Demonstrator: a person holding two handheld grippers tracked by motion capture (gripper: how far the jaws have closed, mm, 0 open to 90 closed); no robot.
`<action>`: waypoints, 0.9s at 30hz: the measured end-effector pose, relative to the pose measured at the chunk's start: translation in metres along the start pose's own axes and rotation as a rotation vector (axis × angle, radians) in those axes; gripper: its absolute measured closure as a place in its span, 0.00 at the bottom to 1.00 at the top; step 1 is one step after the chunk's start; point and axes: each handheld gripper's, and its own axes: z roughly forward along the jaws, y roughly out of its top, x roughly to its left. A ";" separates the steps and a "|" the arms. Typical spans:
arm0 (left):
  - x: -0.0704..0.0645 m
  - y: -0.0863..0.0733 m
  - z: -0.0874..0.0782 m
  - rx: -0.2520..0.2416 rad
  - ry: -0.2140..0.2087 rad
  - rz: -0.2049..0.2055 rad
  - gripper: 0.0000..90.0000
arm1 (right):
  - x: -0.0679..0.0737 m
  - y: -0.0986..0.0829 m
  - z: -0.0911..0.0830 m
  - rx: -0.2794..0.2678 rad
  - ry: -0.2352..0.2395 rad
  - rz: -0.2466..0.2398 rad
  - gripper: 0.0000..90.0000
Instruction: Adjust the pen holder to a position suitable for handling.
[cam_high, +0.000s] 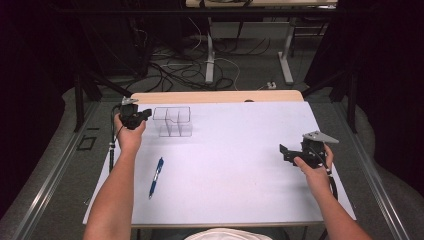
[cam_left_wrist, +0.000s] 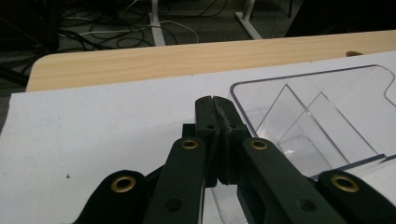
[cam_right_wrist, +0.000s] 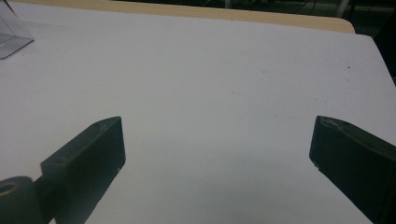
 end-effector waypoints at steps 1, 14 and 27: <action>0.000 -0.001 0.003 -0.011 0.000 -0.002 1.00 | 0.000 0.000 0.000 0.000 0.000 -0.004 0.04; -0.011 -0.003 0.012 0.008 -0.054 0.043 1.00 | -0.001 -0.001 0.001 0.002 0.002 0.011 0.04; -0.044 -0.004 0.022 0.014 -0.092 0.034 1.00 | 0.001 -0.001 0.002 0.006 0.004 0.000 0.04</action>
